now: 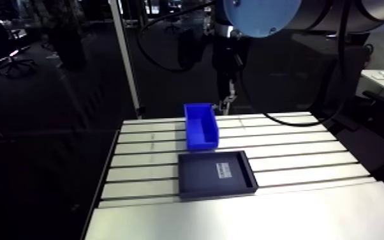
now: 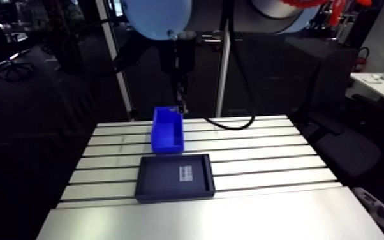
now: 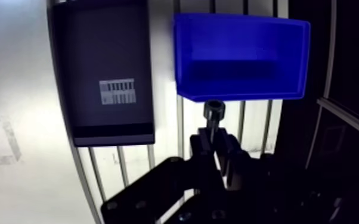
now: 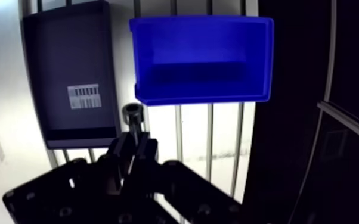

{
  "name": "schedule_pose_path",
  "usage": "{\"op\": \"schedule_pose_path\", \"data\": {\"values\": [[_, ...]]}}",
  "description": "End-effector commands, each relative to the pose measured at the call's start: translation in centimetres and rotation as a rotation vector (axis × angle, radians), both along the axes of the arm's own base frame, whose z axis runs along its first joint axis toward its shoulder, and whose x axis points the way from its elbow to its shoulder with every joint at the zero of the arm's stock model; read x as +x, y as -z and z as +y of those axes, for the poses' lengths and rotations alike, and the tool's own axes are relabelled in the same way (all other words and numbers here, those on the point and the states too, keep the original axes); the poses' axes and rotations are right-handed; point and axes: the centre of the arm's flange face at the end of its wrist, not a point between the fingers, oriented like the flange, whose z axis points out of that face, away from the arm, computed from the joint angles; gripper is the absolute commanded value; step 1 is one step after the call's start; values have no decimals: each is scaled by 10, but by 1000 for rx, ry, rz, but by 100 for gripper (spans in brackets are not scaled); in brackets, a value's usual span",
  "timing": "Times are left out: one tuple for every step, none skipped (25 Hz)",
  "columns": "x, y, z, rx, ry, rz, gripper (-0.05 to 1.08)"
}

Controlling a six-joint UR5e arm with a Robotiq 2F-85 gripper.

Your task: Pick up the M10 bolt from the tray and put it into the blue bin.

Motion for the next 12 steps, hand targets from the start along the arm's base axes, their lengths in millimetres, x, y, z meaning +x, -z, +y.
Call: {"op": "schedule_pose_path", "data": {"values": [[-23, 18, -6, -15, -32, -18, 101], [-27, 21, -11, -15, -40, -22, 101], [-30, 25, -17, -17, -47, -27, 101], [-35, 27, -19, -18, -43, -28, 101], [-38, 29, -20, -19, -43, -28, 101], [-40, 31, -22, -20, -47, -31, 101], [-43, 35, -26, -18, -52, -36, 101], [-44, 37, -25, -19, -47, -39, 101], [-46, 42, -25, -18, -38, -45, 101], [-48, 44, -25, -20, -35, -48, 101], [-49, 46, -27, -20, -36, -49, 101], [-51, 47, -28, -20, -36, -49, 101]]}}
